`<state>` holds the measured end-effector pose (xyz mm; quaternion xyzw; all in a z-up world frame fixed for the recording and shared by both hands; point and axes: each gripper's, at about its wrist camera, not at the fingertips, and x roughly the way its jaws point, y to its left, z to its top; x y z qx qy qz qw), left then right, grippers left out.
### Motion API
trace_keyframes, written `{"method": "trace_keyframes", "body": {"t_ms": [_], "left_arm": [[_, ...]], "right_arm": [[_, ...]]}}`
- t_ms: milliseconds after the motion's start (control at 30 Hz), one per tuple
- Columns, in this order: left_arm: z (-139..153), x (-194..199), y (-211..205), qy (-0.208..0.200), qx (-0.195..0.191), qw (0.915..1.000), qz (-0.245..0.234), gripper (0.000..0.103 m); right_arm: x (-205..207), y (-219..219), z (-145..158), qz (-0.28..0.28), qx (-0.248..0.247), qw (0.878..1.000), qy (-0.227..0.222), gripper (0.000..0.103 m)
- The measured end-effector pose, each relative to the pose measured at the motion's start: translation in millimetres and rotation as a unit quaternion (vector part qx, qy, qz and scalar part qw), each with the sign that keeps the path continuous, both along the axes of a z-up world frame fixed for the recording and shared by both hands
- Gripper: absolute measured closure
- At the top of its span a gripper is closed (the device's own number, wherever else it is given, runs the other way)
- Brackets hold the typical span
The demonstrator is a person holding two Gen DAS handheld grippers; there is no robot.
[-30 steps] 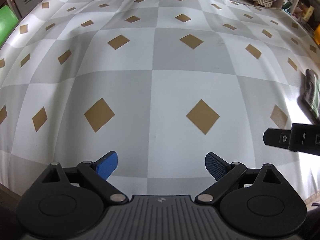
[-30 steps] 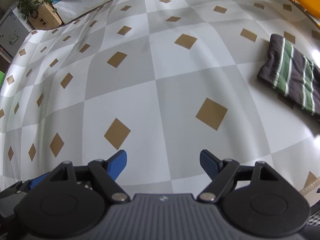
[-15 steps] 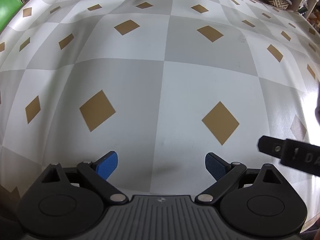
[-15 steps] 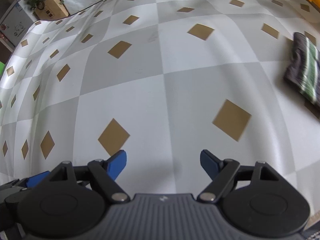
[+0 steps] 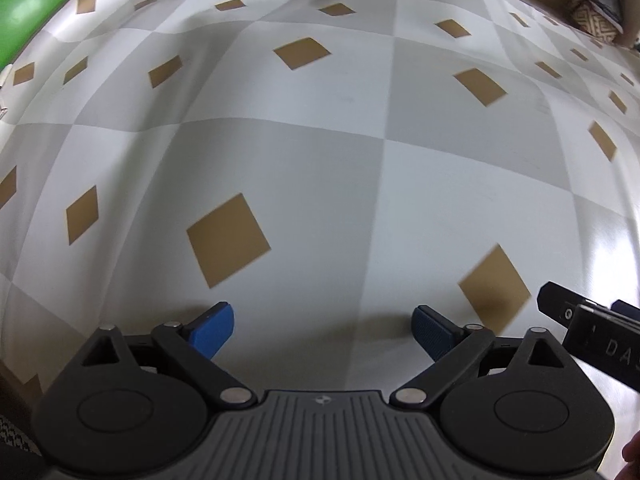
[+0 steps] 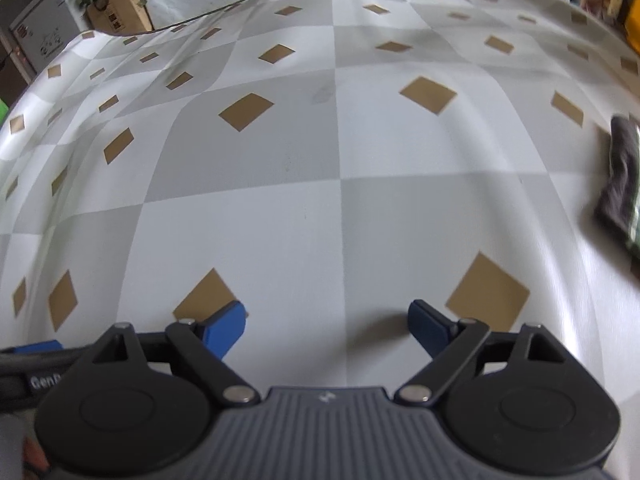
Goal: Fold clothes
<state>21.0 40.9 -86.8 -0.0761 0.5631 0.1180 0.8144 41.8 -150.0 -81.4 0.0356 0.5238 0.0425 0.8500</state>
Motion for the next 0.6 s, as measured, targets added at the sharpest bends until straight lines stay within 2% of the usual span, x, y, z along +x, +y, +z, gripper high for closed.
{"method": "trace_keyframes", "body": {"t_ms": [200,600], "left_arm": [[-0.8,8.3,5.0,-0.006,0.004,0.9999,0.013,0.003],[-1.0,18.2,9.7,-0.015,-0.015,0.9993,0.030,0.001]], "right_arm": [[9.0,12.8,-8.6,0.027,-0.044,0.998,-0.038,0.008],[30.5,14.8,-23.2,0.016,-0.044,0.990,-0.132,0.001]]}}
